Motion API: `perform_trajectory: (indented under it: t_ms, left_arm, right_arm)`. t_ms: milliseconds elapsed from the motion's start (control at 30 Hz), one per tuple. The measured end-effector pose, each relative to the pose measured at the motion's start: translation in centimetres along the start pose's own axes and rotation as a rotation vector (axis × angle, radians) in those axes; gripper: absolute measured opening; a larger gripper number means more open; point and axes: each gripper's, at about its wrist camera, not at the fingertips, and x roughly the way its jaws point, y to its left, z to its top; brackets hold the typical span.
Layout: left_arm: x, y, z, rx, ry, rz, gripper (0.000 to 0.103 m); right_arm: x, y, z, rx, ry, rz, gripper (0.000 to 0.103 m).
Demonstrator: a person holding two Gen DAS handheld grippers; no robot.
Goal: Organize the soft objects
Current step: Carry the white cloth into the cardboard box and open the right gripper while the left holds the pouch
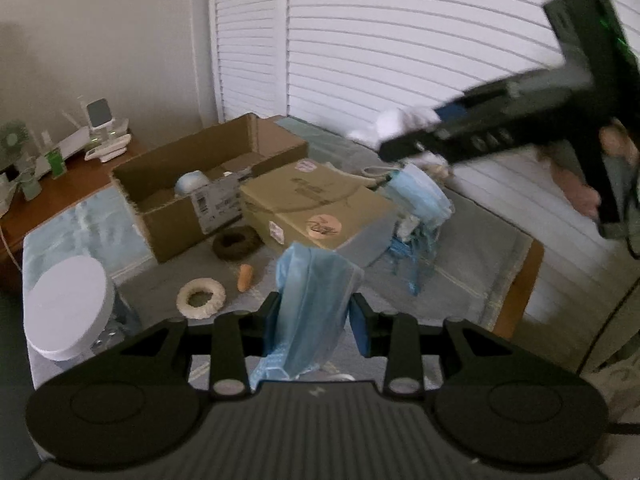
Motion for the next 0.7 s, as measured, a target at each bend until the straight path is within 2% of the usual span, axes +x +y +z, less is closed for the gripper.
perform_trajectory:
  t_ms: [333,533,600,667,700]
  left_arm:
    - [0.4,2.3,0.0,-0.076,-0.002,0.053,0.035]
    - [1.0,3.3,0.1,-0.106,0.008,0.084,0.035]
    - [1.2,3.5,0.2,-0.113,0.013,0.088,0.035]
    - [1.4,3.6,0.3,-0.115,0.018,0.092,0.036]
    - [1.5,3.7,0.3,-0.117,0.02,0.093,0.035]
  right_arm:
    - [7.7,-0.9,7.3,-0.041,-0.01,0.043,0.057]
    - [12.3,-2.0,9.4,-0.044,0.024,0.049,0.058]
    - [13.7,-2.4,9.7,-0.039,0.038,0.054,0.063]
    - [14.5,-2.7,9.6,-0.032,0.055,0.045,0.087]
    - [14.8,-2.8,9.5,-0.026,0.061,0.038,0.091]
